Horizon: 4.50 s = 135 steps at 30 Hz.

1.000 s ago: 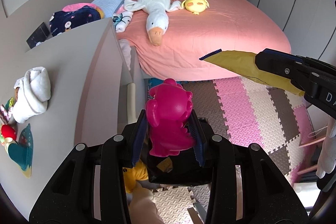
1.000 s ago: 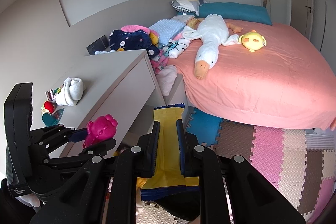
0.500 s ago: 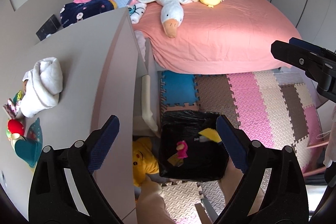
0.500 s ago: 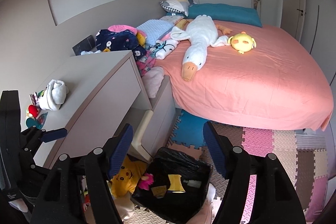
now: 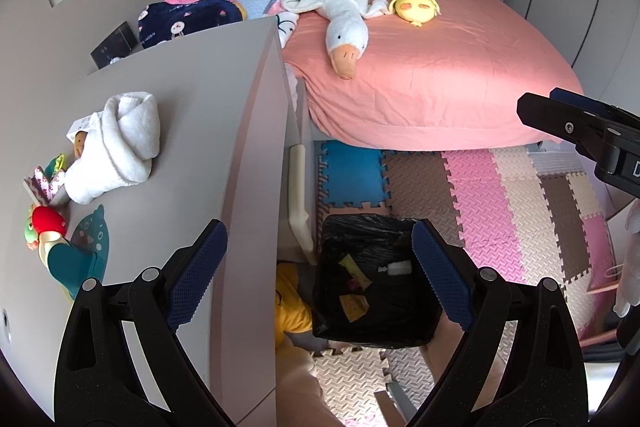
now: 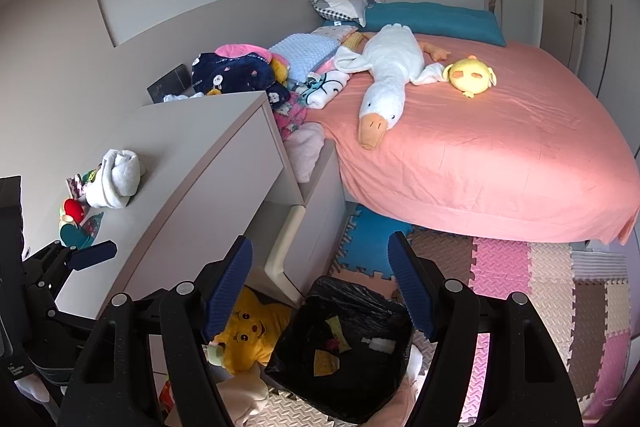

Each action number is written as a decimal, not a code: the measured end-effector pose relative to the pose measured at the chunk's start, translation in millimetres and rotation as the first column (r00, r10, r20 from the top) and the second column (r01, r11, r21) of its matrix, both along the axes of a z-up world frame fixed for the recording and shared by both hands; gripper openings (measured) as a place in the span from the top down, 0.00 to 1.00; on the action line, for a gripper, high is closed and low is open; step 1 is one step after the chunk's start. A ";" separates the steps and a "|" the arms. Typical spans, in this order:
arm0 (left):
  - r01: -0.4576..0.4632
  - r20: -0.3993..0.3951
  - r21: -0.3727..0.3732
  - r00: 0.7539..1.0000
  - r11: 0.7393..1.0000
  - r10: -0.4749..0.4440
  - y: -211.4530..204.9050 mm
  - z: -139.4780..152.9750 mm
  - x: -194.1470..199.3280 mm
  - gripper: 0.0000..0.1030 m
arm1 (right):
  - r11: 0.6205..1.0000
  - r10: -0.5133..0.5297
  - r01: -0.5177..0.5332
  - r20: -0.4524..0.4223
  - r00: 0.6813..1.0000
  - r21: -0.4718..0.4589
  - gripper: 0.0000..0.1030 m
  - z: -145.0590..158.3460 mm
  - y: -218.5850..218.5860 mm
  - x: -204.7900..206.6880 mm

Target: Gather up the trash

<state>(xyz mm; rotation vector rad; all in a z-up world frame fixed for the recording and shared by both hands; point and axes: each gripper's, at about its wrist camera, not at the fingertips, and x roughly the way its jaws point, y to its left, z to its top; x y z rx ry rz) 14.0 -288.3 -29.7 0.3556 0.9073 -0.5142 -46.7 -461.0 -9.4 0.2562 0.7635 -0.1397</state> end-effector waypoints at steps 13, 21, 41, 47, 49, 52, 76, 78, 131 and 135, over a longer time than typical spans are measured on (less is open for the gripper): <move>-0.112 0.051 -0.010 0.992 0.994 0.112 70.0 15.4 10.9 0.12 | 0.992 0.120 -0.121 0.009 0.993 0.031 0.31 1.4 56.3 28.5; -0.192 0.057 -0.022 0.980 0.981 0.193 115.7 18.4 21.4 0.12 | 0.982 0.180 -0.180 0.012 0.984 0.058 0.31 1.0 87.1 44.7; -0.319 0.023 -0.034 0.947 0.947 0.320 193.1 -6.0 67.4 0.28 | 0.954 0.285 -0.286 0.024 0.958 0.086 0.31 -3.1 143.4 88.4; -0.328 -0.013 -0.048 0.945 0.944 0.327 205.0 -14.8 80.8 0.47 | 0.944 0.318 -0.318 0.014 0.948 0.086 0.31 -7.0 163.2 103.7; -0.325 -0.010 -0.045 0.946 0.945 0.324 206.2 -16.0 82.7 0.49 | 0.941 0.325 -0.325 0.013 0.946 0.092 0.31 -8.7 167.9 108.8; -0.320 -0.015 -0.058 0.947 0.945 0.320 207.9 -17.1 86.3 0.59 | 0.934 0.338 -0.337 0.008 0.941 0.119 0.31 -11.6 173.4 117.7; -0.319 0.002 -0.105 0.947 0.942 0.321 212.8 -18.2 87.1 0.61 | 0.933 0.332 -0.323 -0.034 0.943 0.160 0.24 -26.9 217.8 195.5; -0.319 0.002 -0.106 0.947 0.942 0.321 212.5 -17.8 86.5 0.61 | 0.923 0.343 -0.328 -0.044 0.938 0.202 0.46 -31.0 218.1 197.7; -0.198 0.048 -0.176 0.977 0.964 0.209 107.6 30.9 18.5 0.65 | 0.975 0.183 -0.194 0.106 0.977 0.108 0.61 40.5 97.7 42.0; -0.173 0.051 -0.172 0.982 0.970 0.184 92.5 32.4 13.0 0.65 | 0.981 0.155 -0.166 0.108 0.982 0.101 0.61 41.0 81.7 31.1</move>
